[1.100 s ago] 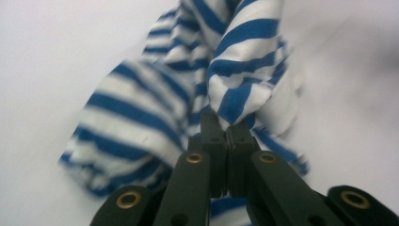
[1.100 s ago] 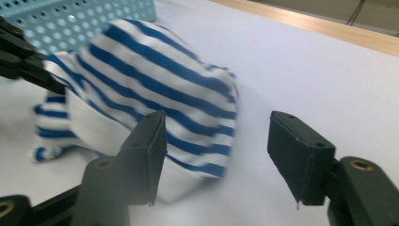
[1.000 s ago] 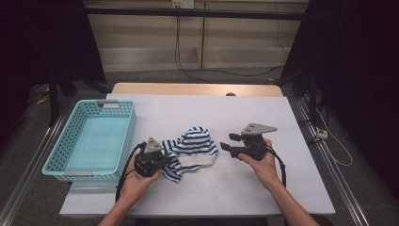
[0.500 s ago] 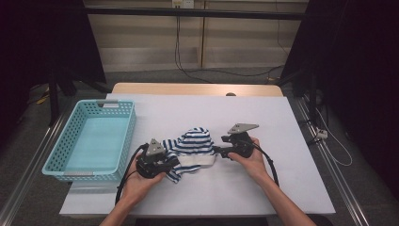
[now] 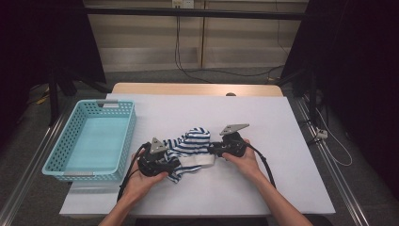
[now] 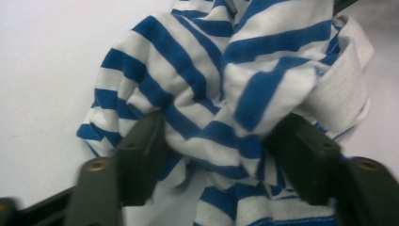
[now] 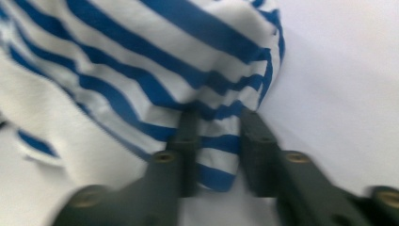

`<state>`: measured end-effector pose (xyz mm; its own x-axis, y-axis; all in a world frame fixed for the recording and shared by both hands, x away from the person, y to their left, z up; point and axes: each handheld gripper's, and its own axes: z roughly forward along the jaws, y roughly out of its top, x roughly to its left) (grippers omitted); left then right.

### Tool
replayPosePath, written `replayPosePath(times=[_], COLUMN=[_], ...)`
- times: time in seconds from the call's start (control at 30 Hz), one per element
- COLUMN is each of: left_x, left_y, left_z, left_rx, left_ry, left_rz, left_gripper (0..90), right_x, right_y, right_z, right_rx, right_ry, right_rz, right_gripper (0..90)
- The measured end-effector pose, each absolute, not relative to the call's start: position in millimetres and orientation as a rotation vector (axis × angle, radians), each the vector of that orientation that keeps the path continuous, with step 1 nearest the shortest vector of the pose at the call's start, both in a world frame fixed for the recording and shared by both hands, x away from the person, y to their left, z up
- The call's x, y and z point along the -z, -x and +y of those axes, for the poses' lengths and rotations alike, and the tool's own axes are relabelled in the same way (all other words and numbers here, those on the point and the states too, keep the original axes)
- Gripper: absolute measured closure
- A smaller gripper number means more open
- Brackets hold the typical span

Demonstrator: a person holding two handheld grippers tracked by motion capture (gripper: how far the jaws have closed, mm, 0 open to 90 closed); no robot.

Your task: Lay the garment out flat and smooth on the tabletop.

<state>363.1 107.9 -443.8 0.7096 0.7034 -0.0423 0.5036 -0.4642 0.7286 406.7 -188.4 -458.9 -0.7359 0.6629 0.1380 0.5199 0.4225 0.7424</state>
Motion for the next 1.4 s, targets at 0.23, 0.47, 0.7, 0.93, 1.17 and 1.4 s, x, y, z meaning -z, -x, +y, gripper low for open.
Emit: replayPosePath(times=[0.23,0.47,0.7,0.93,1.17,1.4], left_x=[442.5,443.3,440.7,435.8,424.6,417.3], left_y=[-371.8,-368.3,-345.1,-331.1,-332.7,-330.7], left_z=[104.2,83.6,53.5,52.3,66.3,71.5], left_rx=[-0.260,-0.130,-0.099,-0.079,-0.175,-0.235], left_ry=[-2.143,-2.121,-2.184,-2.188,-2.123,-2.097], left_rz=[0.884,0.834,0.723,0.683,0.717,0.678], left_gripper=[72.6,76.5,76.8,75.8,61.7,58.5], right_x=[440.6,418.8,414.3,417.2,428.5,429.0], right_y=[-396.3,-371.1,-337.9,-317.6,-327.4,-327.4], right_z=[-204.1,-234.9,-272.7,-281.8,-275.3,-271.9], right_rx=[-1.196,-1.219,-1.300,-1.294,-1.269,-1.268], right_ry=[-1.061,-1.055,-1.132,-1.142,-1.142,-1.137], right_rz=[2.416,2.347,2.277,2.266,2.294,2.302], right_gripper=[85.6,85.7,85.7,85.5,85.2,84.9])
